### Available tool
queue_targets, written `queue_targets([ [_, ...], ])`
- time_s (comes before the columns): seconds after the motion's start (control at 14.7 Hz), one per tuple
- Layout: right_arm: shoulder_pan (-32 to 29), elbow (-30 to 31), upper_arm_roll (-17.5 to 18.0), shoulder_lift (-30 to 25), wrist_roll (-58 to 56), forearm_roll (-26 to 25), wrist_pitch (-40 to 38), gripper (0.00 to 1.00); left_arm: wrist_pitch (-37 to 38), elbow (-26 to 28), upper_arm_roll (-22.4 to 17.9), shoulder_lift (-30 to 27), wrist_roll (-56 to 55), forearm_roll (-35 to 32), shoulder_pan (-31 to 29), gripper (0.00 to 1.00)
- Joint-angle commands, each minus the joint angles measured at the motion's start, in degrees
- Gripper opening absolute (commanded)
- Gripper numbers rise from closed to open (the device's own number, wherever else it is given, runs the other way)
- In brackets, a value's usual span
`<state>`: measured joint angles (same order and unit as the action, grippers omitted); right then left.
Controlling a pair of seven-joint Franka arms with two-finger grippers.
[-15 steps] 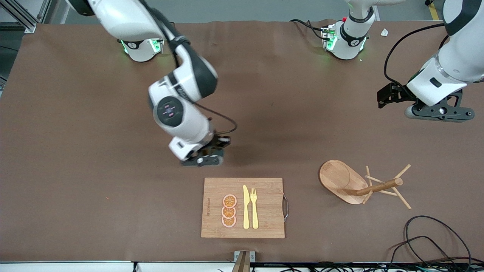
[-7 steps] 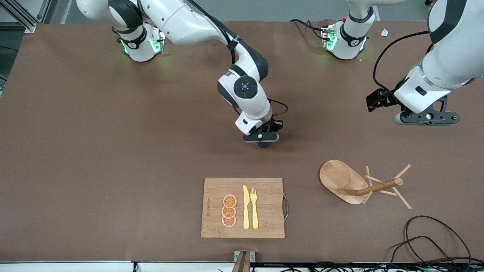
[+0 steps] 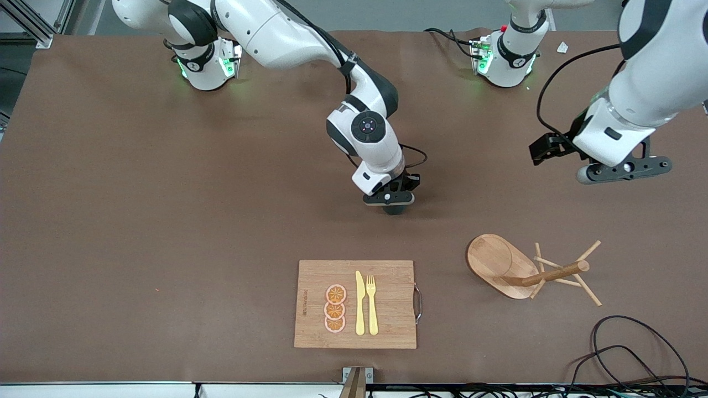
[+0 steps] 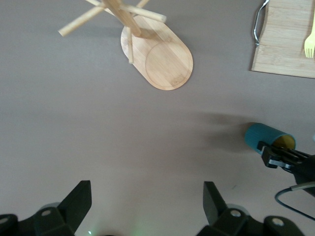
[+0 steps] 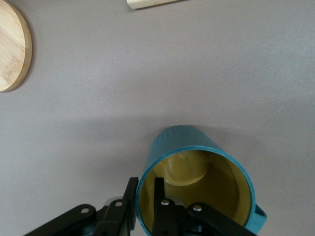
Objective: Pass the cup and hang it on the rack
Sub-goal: 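Carry the teal mug toward the table middle with the right gripper, then set the mug down, open the right gripper while the left gripper approaches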
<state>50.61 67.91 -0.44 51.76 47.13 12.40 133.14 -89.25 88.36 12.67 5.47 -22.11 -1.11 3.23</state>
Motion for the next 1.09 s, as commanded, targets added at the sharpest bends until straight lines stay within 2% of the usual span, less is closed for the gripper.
queue_targets([
  [0.0,0.19,-1.29,-0.79,-0.60,0.95,0.17,-1.22,0.66,0.22,-0.55,1.83,0.42,-4.15,-0.03,0.11,1.00],
  [0.07,-0.25,-1.29,-0.79,-1.40,0.86,-1.14,-3.22,0.95,0.22,-0.55,2.62,0.68,-6.00,-0.12,0.11,1.00],
  [0.14,-0.60,-1.38,-1.14,-2.10,0.51,-2.89,-5.85,1.00,0.22,-0.55,3.50,1.12,-7.32,-0.21,0.11,1.00],
  [0.34,-3.32,-4.10,-1.32,-3.59,-0.80,-4.05,-11.84,1.00,-0.57,-0.55,5.61,2.00,-12.33,-0.47,0.90,1.00],
  [0.48,-5.43,-4.19,-1.49,-5.61,-6.85,-4.40,-13.60,1.00,-1.36,-0.55,5.79,2.96,-17.50,-0.65,3.52,1.00],
  [0.68,-14.55,-3.41,-1.49,-12.10,-16.32,-4.75,-17.20,1.00,-3.82,-0.55,5.79,4.89,-27.25,-0.91,8.18,1.00],
  [0.82,-20.97,-2.96,-1.58,-14.75,-22.33,-4.84,-22.12,1.00,-4.88,-0.55,5.79,6.83,-34.37,-3.36,11.35,1.00],
  [1.02,-27.48,1.59,-2.02,-18.88,-25.49,-9.48,-21.17,1.00,-6.81,-0.64,5.79,10.43,-43.26,-6.79,16.44,1.00],
])
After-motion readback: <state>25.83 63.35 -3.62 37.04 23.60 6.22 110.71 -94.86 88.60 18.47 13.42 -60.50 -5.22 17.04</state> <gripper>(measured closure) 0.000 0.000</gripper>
